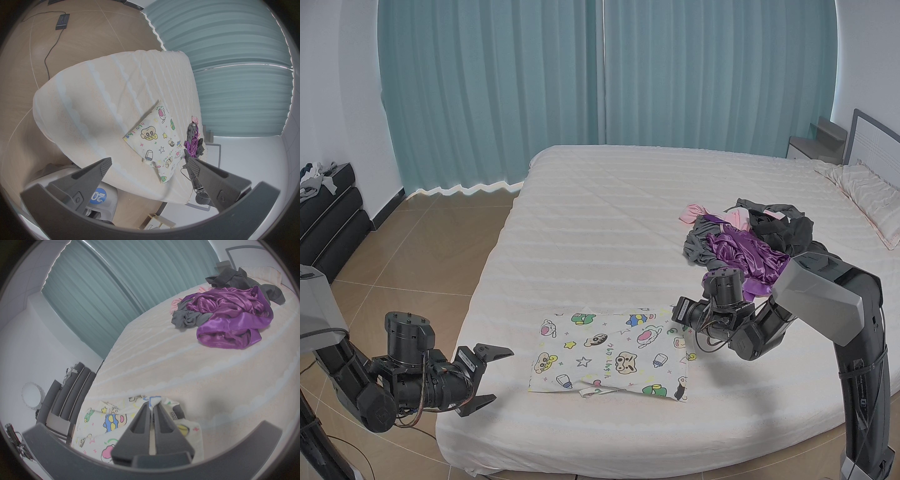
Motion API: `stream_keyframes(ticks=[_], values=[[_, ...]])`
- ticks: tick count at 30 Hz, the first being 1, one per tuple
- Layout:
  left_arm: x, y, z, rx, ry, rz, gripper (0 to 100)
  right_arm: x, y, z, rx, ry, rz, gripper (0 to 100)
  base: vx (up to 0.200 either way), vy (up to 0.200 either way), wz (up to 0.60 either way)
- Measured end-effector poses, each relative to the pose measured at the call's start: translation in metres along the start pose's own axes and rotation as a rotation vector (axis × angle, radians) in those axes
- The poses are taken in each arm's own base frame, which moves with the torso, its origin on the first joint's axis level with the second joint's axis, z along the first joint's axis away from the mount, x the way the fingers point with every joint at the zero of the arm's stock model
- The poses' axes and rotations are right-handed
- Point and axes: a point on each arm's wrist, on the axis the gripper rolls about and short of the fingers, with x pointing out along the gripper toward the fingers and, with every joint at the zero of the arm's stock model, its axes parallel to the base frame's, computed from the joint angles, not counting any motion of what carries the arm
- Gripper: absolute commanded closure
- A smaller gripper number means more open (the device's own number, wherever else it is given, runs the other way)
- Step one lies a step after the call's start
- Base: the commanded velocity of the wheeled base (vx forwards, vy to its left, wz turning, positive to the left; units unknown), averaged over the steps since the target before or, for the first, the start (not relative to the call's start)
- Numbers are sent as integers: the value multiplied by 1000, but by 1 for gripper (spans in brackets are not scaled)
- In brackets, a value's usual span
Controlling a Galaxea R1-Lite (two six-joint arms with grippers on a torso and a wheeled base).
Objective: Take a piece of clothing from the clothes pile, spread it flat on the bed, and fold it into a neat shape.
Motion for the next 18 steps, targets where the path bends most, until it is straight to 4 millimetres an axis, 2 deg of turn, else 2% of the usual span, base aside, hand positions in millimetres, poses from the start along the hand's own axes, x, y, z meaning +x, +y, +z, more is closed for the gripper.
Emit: stream_keyframes(ticks=[7,8,13,18], values=[[1,0,0,0,1,1,0,5,-1,2,17,-19,-9,100,0,0,0],[1,0,0,0,1,1,0,6,-1,1,16,-16,-10,0,0,0,0],[1,1,0,0,2,3,0,7,-4,0,18,-4,-25,0,0,0,0],[1,0,0,0,2,2,0,6,-9,8,31,-35,-50,0,0,0,0]])
